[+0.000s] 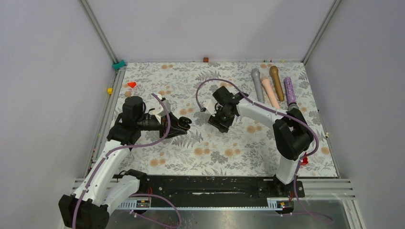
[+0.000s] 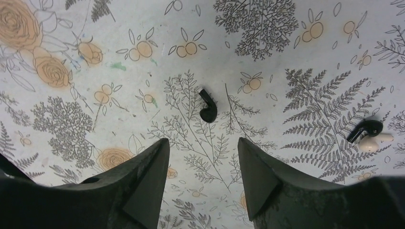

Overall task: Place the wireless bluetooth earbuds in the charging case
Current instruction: Pick up the earbud from the center of the board.

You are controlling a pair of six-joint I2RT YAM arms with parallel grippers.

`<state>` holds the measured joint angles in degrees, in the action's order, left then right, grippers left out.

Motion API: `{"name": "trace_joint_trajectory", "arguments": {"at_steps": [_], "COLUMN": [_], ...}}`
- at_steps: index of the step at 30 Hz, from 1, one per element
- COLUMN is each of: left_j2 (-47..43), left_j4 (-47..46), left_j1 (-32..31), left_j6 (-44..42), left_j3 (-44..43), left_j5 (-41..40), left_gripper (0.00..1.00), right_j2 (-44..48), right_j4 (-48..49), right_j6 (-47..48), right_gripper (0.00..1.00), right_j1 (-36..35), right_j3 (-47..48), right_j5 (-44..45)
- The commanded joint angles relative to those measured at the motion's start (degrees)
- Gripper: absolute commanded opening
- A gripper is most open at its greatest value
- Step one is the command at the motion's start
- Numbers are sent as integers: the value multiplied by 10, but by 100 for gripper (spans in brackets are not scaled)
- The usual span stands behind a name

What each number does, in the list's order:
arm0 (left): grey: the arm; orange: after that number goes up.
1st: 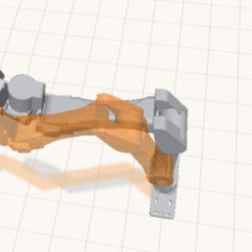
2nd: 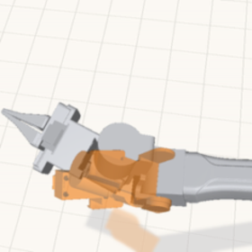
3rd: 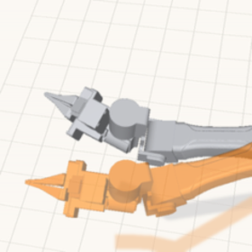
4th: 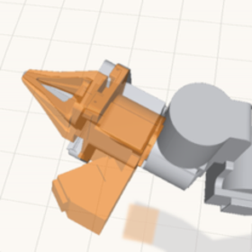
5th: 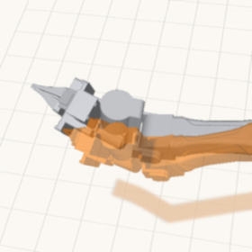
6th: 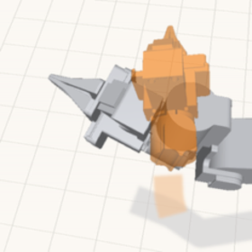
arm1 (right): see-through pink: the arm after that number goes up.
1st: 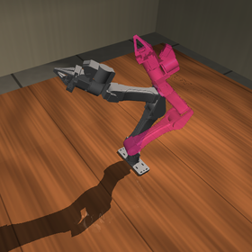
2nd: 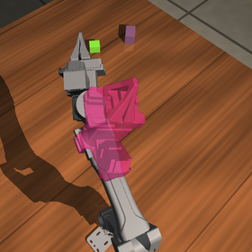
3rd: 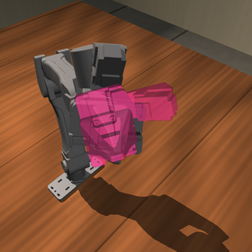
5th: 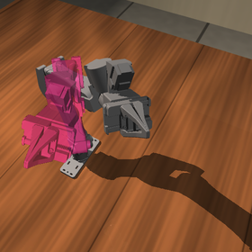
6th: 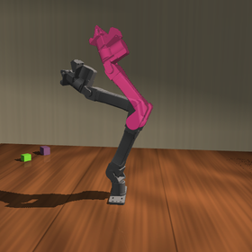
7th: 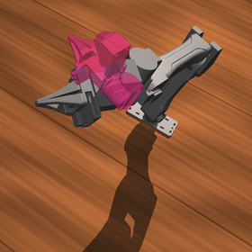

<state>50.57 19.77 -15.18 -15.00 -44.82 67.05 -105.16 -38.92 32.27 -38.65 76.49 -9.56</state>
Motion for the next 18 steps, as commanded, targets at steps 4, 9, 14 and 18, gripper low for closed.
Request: {"name": "trace_joint_trajectory", "arguments": {"at_steps": [4, 9, 14, 18], "left_j2": [-13, -14, -11, -10], "left_j4": [-23, -24, -24, -24], "left_j1": [5, 7, 8, 9], "left_j6": [-2, -3, -3, -4], "left_j3": [2, 3, 2, 2], "left_j5": [6, 7, 6, 6], "left_gripper": [0, 0, 0, 0], "right_j2": [-6, -35, -55, -68], "right_j4": [43, 1, -1, -2], "right_j6": [-124, -188, -227, -250], "right_gripper": [59, 56, 55, 54], "right_j1": [9, 23, 28, 37], "right_j3": [-17, 16, 17, 19], "right_j5": [-23, -24, -29, -36]}}
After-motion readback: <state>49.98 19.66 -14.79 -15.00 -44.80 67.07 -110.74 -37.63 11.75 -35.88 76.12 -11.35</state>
